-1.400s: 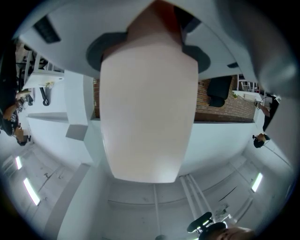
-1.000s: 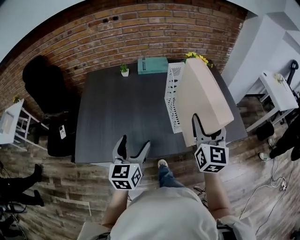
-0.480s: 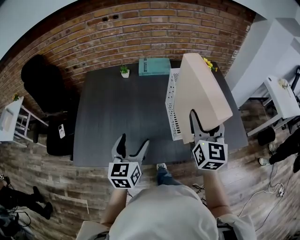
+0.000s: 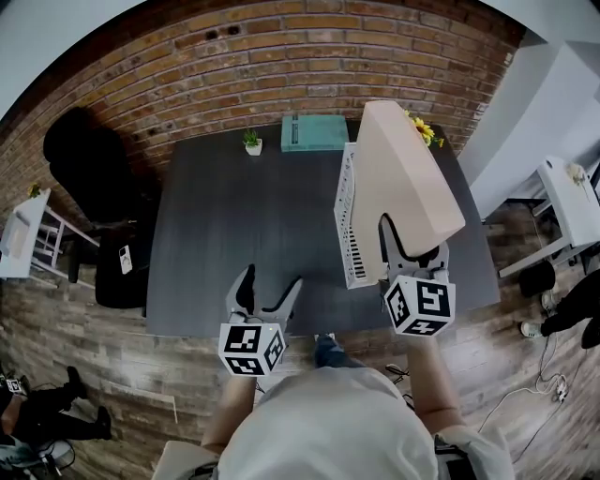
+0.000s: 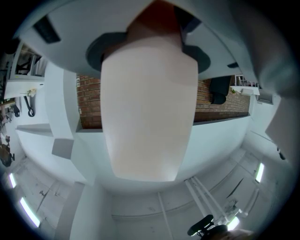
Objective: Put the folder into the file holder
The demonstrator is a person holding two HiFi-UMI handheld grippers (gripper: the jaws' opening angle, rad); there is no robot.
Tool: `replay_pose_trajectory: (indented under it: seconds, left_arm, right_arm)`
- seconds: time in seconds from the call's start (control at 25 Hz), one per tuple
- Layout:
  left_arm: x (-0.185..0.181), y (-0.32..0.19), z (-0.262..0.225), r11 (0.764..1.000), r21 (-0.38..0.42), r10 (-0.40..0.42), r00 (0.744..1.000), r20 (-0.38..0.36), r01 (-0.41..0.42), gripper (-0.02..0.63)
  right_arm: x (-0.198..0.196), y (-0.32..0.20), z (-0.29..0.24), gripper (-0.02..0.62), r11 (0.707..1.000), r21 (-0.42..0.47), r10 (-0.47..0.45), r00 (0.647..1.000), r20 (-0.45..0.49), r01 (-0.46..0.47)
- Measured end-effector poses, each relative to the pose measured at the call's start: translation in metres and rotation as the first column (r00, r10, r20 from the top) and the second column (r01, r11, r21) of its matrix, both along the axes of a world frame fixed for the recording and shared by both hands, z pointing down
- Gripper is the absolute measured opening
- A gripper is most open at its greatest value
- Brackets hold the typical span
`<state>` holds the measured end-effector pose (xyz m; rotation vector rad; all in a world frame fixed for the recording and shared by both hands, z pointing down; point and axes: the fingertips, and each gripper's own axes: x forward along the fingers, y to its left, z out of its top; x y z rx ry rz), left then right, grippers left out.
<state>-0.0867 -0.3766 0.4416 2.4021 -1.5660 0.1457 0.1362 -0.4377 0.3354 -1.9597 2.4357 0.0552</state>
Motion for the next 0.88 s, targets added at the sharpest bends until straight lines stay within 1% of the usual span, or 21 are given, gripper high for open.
replay_pose_trajectory:
  seconds: [0.36, 0.68, 0.88]
  left_arm:
    - [-0.003, -0.014, 0.003, 1.000, -0.011, -0.024, 1.000, 0.004, 0.024, 0.403]
    - [-0.002, -0.021, 0.006, 1.000, -0.022, -0.022, 1.000, 0.000, 0.022, 0.403]
    - [0.004, -0.021, 0.010, 0.999, -0.031, -0.012, 1.000, 0.001, 0.012, 0.403]
  right_arm:
    - [-0.006, -0.025, 0.000, 0.288, 1.000, -0.011, 0.009, 1.000, -0.001, -0.009]
    - [-0.011, -0.029, -0.001, 0.290, 1.000, 0.007, 0.025, 1.000, -0.015, -0.025]
    - [-0.014, -0.028, 0.011, 0.290, 0.997, -0.036, 0.072, 0.997, 0.015, -0.071]
